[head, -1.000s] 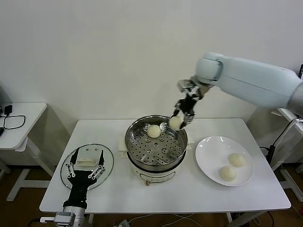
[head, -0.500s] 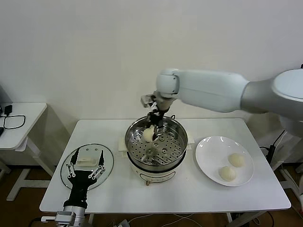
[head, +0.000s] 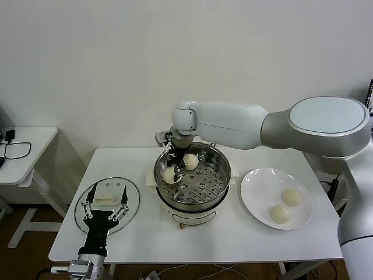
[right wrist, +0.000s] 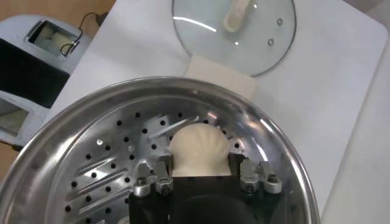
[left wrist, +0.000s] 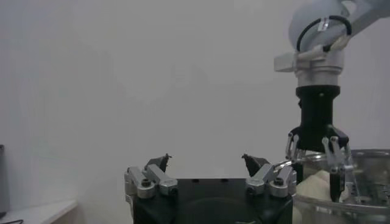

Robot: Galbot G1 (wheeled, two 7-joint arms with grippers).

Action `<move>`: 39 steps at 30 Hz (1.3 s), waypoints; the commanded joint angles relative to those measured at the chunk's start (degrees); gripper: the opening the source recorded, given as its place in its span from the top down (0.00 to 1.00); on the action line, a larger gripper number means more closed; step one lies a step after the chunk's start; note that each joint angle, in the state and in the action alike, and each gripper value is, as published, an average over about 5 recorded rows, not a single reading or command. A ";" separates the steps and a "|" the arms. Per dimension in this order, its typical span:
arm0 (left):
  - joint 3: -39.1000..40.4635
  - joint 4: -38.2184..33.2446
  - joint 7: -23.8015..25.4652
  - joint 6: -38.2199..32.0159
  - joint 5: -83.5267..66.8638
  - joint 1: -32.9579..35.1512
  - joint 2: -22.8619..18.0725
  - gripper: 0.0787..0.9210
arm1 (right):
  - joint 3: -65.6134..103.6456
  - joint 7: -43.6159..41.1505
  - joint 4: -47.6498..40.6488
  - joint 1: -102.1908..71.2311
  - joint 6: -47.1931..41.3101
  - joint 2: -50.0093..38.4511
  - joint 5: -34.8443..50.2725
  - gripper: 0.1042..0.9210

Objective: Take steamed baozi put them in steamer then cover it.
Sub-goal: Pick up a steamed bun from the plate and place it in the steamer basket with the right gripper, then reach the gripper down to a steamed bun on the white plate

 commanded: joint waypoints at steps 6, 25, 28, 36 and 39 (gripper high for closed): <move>-0.21 0.28 0.00 -0.14 0.01 0.12 -0.02 0.12 | -0.41 0.71 -1.05 -1.12 -0.25 0.92 -0.80 0.23; 0.38 -0.58 0.00 0.34 0.25 0.01 -0.04 0.12 | 3.69 -12.31 19.78 14.20 4.71 -34.79 -11.37 0.12; 0.53 -0.56 0.04 0.35 0.39 -0.04 -0.14 0.12 | 2.95 -14.92 19.90 13.66 7.09 -43.02 -15.30 0.12; 0.56 -0.81 0.02 0.69 0.55 0.01 -0.70 0.12 | 5.55 -14.48 17.48 1.60 10.00 -53.37 -24.57 0.12; 0.19 -0.85 -0.01 0.72 0.55 0.27 -0.82 0.12 | 9.01 -13.88 14.85 -5.78 10.68 -53.31 -26.45 0.12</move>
